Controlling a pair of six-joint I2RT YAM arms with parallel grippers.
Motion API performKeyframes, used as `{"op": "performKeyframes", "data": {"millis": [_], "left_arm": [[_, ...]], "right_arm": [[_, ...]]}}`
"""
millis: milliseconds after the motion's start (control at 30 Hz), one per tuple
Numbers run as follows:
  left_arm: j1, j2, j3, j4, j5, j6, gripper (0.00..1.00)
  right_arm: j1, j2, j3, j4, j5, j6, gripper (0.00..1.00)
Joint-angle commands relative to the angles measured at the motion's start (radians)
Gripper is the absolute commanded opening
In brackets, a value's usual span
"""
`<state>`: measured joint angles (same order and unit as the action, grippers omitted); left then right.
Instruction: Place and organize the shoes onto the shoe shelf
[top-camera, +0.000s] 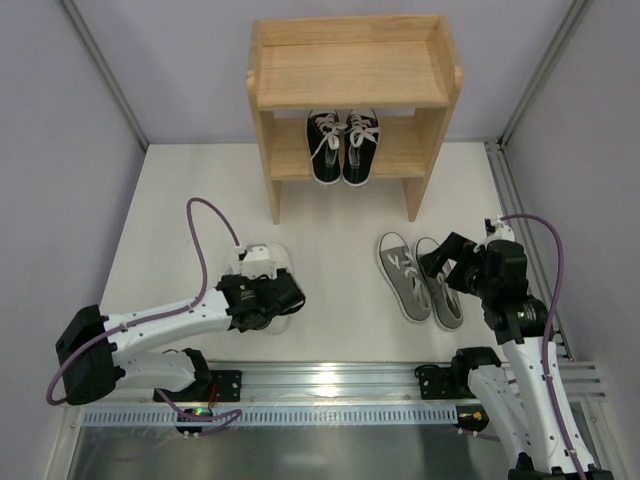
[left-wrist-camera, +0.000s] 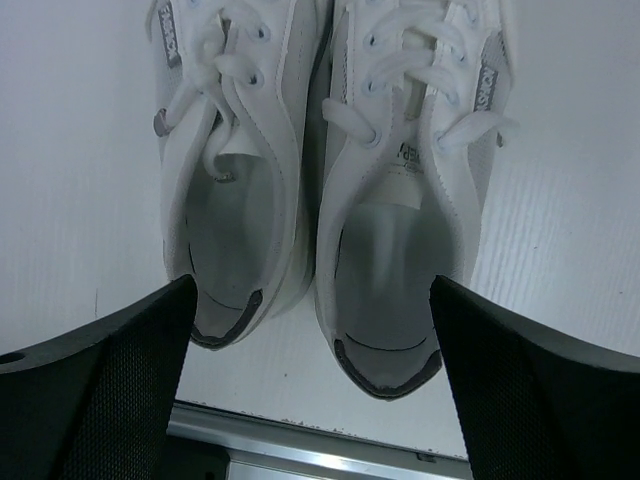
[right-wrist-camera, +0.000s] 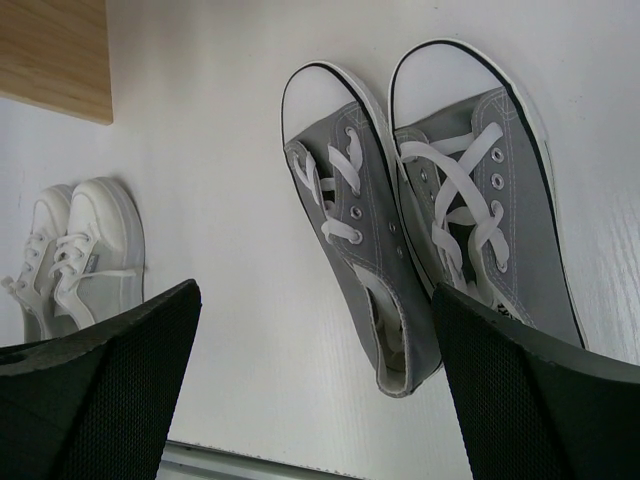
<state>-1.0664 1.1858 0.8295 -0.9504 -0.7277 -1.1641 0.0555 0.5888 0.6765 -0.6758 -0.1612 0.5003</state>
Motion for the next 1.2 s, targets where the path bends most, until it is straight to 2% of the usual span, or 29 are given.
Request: {"op": "performKeyframes", "data": {"millis": [0,167,200,267,300,367,400,467,667,767,833,967,1033,1167], "left_arm": [[0.002,0.026,-0.046,0.093,0.051,-0.005,0.95],[0.002,0.109,-0.082,0.137,0.051,0.004,0.88],[0.002,0.126,-0.084,0.144,0.051,0.007,0.80],[0.003,0.167,-0.092,0.171,0.053,0.018,0.58],[0.003,0.179,-0.092,0.177,0.057,0.018,0.42],[0.003,0.219,-0.089,0.190,0.060,0.021,0.26],[0.003,0.230,-0.084,0.190,0.063,0.023,0.13],[0.003,0.257,-0.075,0.184,0.063,0.024,0.01],[0.000,0.238,-0.027,0.127,0.073,0.026,0.00],[-0.032,0.158,0.039,0.017,0.063,0.011,0.00],[-0.064,0.083,0.117,-0.065,0.065,0.015,0.00],[-0.133,-0.020,0.262,-0.111,0.134,0.093,0.00],[-0.178,-0.049,0.318,-0.132,0.151,0.139,0.00],[-0.257,-0.045,0.524,-0.168,0.148,0.237,0.00]], "right_arm": [[-0.002,-0.003,0.003,0.042,-0.004,0.006,0.97],[-0.002,0.006,-0.003,0.047,-0.005,0.003,0.97],[-0.002,0.008,-0.005,0.047,-0.004,0.003,0.97],[-0.002,0.002,-0.011,0.048,-0.006,0.003,0.98],[-0.002,0.003,-0.012,0.047,-0.003,0.001,0.98],[0.000,-0.003,-0.014,0.042,0.003,0.000,0.98],[-0.002,-0.009,-0.015,0.041,0.006,-0.002,0.98],[-0.003,-0.012,-0.015,0.036,0.009,-0.005,0.98],[-0.002,-0.024,-0.014,0.025,0.023,-0.009,0.98],[0.000,-0.027,-0.015,0.024,0.028,-0.011,0.98],[-0.002,-0.029,-0.017,0.025,0.032,-0.011,0.98],[0.000,-0.026,-0.022,0.033,0.037,-0.009,0.98],[0.000,-0.027,-0.023,0.035,0.035,-0.009,0.98],[-0.002,-0.029,-0.023,0.038,0.037,-0.009,0.98]]}}
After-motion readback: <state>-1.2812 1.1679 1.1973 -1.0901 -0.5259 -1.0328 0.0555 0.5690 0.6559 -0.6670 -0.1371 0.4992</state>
